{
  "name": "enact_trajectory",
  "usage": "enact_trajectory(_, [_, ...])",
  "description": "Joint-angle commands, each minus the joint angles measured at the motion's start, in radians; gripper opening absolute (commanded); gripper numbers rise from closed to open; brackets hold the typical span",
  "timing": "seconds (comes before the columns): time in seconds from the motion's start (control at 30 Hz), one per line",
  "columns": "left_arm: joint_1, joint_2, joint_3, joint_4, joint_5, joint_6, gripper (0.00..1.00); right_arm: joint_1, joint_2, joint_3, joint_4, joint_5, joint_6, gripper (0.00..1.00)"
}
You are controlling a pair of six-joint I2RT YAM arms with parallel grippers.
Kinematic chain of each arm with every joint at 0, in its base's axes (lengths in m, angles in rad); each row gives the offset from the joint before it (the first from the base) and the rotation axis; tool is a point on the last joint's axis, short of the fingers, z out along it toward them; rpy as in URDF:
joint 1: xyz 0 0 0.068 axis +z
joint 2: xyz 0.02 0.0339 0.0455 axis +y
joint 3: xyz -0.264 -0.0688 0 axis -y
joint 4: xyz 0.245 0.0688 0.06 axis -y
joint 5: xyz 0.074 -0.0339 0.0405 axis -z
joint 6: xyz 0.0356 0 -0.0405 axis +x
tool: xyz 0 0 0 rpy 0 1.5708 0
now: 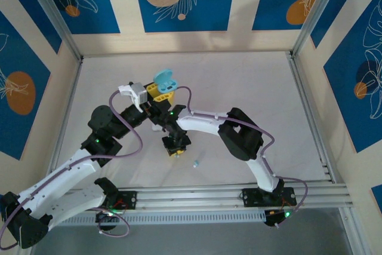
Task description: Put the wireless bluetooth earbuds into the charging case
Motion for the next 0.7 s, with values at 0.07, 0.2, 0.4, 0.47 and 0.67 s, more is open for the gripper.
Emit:
enact_trajectory(0.07, [-0.011, -0.016, 0.000, 0.009, -0.015, -0.010, 0.21, 0.004, 0.024, 0.018, -0.043, 0.025, -0.021, 0.22])
enact_trajectory(0.2, [-0.011, -0.013, 0.005, 0.006, -0.016, -0.011, 0.21, -0.015, -0.030, -0.015, -0.010, -0.007, -0.020, 0.21])
enact_trajectory(0.4, [-0.011, -0.002, 0.006, 0.004, -0.016, -0.016, 0.21, -0.141, -0.259, -0.204, 0.177, -0.198, -0.005, 0.21])
enact_trajectory(0.47, [-0.010, 0.004, 0.006, 0.004, -0.013, -0.019, 0.21, -0.223, -0.364, -0.294, 0.270, -0.330, 0.016, 0.21])
enact_trajectory(0.67, [-0.011, 0.040, 0.002, 0.026, -0.008, -0.032, 0.22, -0.465, -0.580, -0.432, 0.434, -0.727, 0.047, 0.21])
